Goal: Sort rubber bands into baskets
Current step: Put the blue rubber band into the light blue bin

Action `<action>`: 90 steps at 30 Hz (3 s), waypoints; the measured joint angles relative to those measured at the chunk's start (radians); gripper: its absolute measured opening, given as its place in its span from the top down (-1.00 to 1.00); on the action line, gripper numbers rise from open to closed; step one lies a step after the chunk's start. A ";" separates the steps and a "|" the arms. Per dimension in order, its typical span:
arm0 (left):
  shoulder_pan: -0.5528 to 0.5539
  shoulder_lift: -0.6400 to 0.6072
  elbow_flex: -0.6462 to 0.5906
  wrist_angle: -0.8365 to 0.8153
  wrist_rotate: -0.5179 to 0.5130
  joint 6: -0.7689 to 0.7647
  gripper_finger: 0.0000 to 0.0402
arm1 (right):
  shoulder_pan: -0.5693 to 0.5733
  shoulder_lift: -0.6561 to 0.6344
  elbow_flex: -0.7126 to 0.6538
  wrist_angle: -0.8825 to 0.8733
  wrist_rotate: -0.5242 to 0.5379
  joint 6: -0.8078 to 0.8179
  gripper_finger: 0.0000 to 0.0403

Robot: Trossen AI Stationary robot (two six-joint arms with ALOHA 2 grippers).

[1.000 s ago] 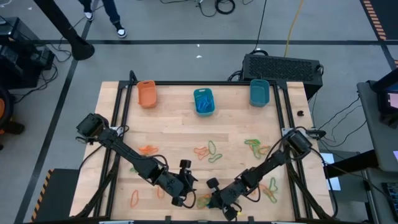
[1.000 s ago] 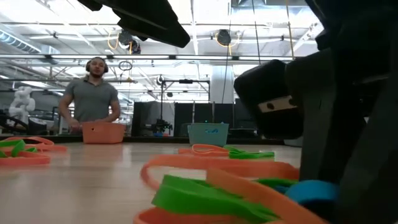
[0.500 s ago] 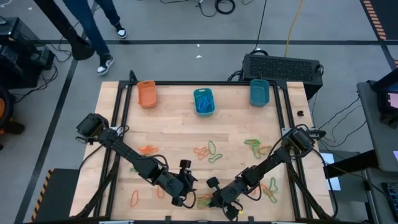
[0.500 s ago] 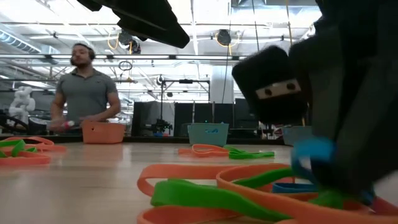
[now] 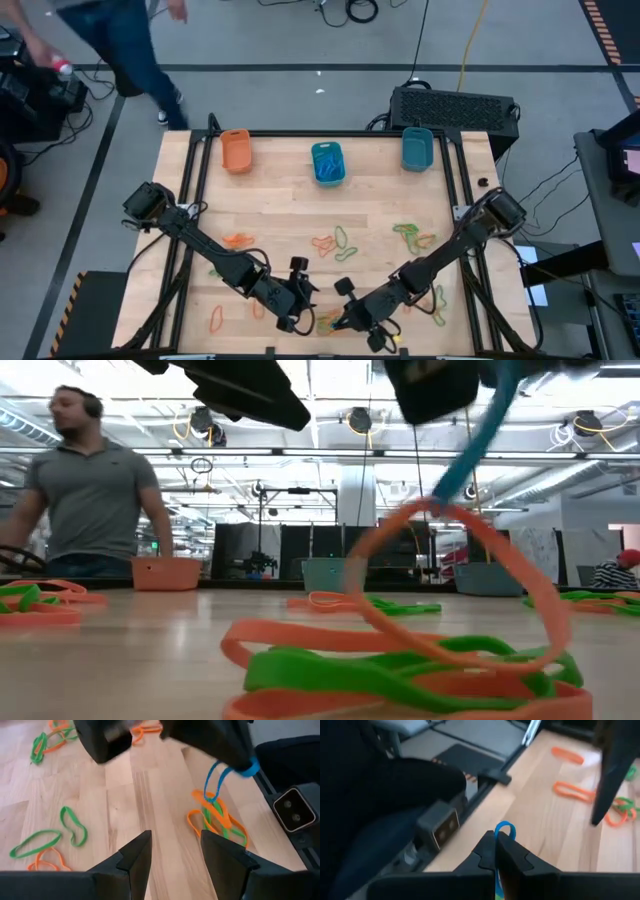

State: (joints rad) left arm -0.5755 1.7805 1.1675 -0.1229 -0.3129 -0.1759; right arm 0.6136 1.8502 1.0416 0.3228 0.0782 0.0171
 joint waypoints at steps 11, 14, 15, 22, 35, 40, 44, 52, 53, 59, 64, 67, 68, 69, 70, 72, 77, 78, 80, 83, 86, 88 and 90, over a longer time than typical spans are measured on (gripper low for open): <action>-0.001 0.000 -0.011 0.120 -0.005 0.063 0.11 | -0.045 -0.044 -0.050 0.137 -0.007 0.093 1.00; -0.001 0.000 -0.040 0.197 -0.005 0.106 0.11 | -0.060 -0.046 -0.108 0.309 -0.028 0.096 1.00; -0.001 0.000 -0.054 0.227 -0.004 0.111 0.11 | -0.064 -0.046 -0.129 0.368 -0.028 0.101 1.00; 0.019 0.000 -0.147 0.418 0.001 0.112 0.11 | -0.092 -0.046 -0.222 0.557 -0.021 0.149 1.00; 0.046 0.000 -0.158 0.461 -0.006 0.131 0.11 | -0.109 -0.046 -0.224 0.585 0.165 0.186 1.00; 0.045 0.000 -0.158 0.460 -0.006 0.131 0.11 | -0.109 -0.046 -0.224 0.585 0.187 0.179 1.00; 0.046 0.000 -0.158 0.459 -0.013 0.131 0.19 | -0.109 -0.046 -0.224 0.583 0.186 0.169 1.00; 0.048 0.000 -0.158 0.454 -0.049 0.138 0.93 | -0.109 -0.046 -0.224 0.541 0.180 0.136 1.00; 0.048 0.000 -0.158 0.453 -0.049 0.138 0.94 | -0.109 -0.046 -0.224 0.538 0.182 0.136 0.98; 0.048 0.000 -0.158 0.444 -0.047 0.138 0.98 | -0.108 -0.046 -0.224 0.520 0.185 0.129 0.74; 0.048 0.000 -0.158 0.435 -0.043 0.137 0.98 | -0.113 -0.063 -0.224 0.486 0.178 0.106 0.46; 0.047 0.000 -0.158 0.411 -0.037 0.132 0.99 | -0.115 -0.107 -0.224 0.376 0.183 0.091 0.33; 0.047 0.000 -0.158 0.404 -0.037 0.132 0.99 | -0.115 -0.127 -0.224 0.334 0.188 0.091 0.30; 0.049 0.000 -0.157 0.394 -0.037 0.132 0.99 | -0.117 -0.150 -0.224 0.279 0.195 0.095 0.27; 0.051 -0.002 -0.157 0.379 -0.037 0.131 0.99 | -0.118 -0.175 -0.224 0.219 0.209 0.105 0.25; 0.064 -0.014 -0.157 0.329 -0.037 0.130 0.99 | -0.119 -0.220 -0.224 0.093 0.268 0.138 0.23; 0.152 -0.065 -0.157 0.245 -0.062 0.138 0.99 | -0.116 -0.266 -0.224 -0.142 0.425 0.231 0.22; 0.185 -0.077 -0.157 0.230 -0.062 0.138 0.99 | -0.115 -0.266 -0.224 -0.170 0.452 0.247 0.22; 0.261 -0.104 -0.157 0.191 -0.061 0.141 0.99 | -0.115 -0.259 -0.224 -0.196 0.493 0.266 0.22; 0.394 -0.124 -0.156 0.178 -0.040 0.147 0.99 | -0.115 -0.242 -0.224 -0.204 0.544 0.266 0.22; 0.536 -0.127 -0.153 0.172 0.035 0.164 0.99 | -0.115 -0.227 -0.224 -0.208 0.557 0.260 0.22; 0.636 -0.122 -0.144 0.173 0.107 0.164 0.99 | -0.116 -0.216 -0.224 -0.217 0.556 0.260 0.22; 0.725 -0.107 -0.133 0.179 0.159 0.164 1.00 | -0.116 -0.208 -0.224 -0.225 0.555 0.260 0.22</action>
State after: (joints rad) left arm 0.1499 1.6737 1.0347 0.0560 -0.1544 -0.0120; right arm 0.4973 1.6425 0.8177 0.0979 0.6333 0.2767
